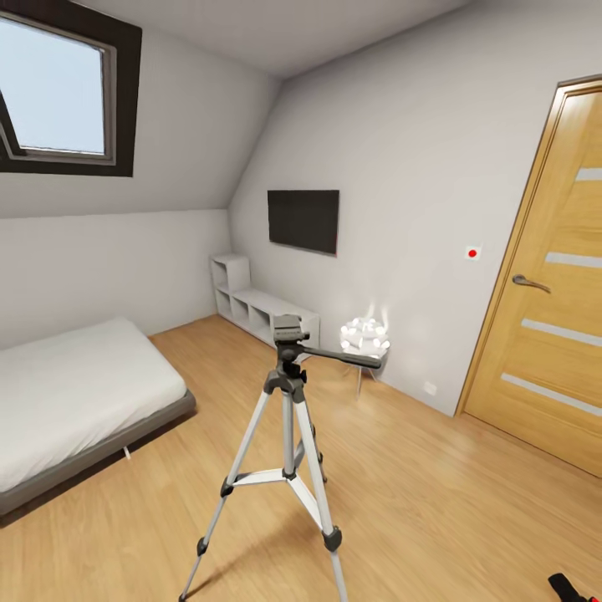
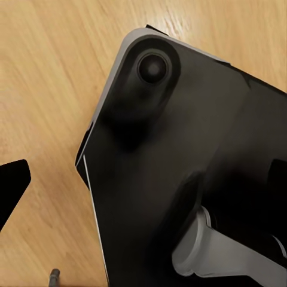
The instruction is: Attach the digital camera to the camera tripod in the bedroom.
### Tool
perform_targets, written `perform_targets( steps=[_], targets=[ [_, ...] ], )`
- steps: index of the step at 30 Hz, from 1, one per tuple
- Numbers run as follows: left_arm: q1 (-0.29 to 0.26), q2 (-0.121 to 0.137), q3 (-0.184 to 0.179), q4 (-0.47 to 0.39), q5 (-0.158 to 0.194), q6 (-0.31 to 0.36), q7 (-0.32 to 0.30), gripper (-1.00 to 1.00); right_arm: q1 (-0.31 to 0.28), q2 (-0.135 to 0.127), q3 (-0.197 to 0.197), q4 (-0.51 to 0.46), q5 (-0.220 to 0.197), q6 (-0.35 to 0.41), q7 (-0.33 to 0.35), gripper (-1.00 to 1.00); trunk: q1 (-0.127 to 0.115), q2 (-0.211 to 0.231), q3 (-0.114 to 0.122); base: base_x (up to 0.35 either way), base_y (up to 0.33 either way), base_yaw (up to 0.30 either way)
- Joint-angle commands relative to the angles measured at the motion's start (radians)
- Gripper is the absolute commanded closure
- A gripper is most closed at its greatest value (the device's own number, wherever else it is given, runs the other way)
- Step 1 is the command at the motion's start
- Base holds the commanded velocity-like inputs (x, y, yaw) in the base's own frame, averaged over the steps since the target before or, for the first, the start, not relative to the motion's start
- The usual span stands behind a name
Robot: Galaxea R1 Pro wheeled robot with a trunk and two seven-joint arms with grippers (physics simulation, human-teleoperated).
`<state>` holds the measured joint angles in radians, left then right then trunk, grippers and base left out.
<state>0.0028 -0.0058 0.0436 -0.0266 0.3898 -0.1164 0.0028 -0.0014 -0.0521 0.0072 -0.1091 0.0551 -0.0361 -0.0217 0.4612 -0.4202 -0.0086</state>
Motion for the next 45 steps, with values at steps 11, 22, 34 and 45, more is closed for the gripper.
perform_targets(
  steps=[11, 22, 34, 45],
  targets=[
    [0.0, 0.0, 0.004, -0.001, 0.001, -0.002, 0.0, -1.0, 0.0, 0.001, 0.002, 0.0, 0.008, -0.002, -0.001, -1.0, -0.011, 0.02, 0.009, 0.0, 0.0, 0.0],
    [0.0, 0.0, 0.005, -0.001, 0.001, -0.004, 0.0, -1.0, 0.0, 0.0, 0.002, 0.0, 0.009, -0.002, -0.001, -1.0, -0.011, 0.02, 0.009, 0.0, 0.0, 0.0],
    [0.0, 0.0, 0.005, -0.001, 0.0, -0.006, 0.0, -1.0, 0.0, 0.005, 0.001, 0.0, 0.007, 0.001, -0.002, -1.0, -0.011, 0.02, 0.008, 0.0, 0.0, 0.0],
    [0.0, -0.002, 0.006, -0.001, 0.0, -0.006, 0.0, -1.0, 0.0, 0.001, 0.001, 0.001, 0.012, -0.004, 0.01, -1.0, -0.011, 0.02, -0.004, 0.0, 0.0, 0.0]
  ],
)
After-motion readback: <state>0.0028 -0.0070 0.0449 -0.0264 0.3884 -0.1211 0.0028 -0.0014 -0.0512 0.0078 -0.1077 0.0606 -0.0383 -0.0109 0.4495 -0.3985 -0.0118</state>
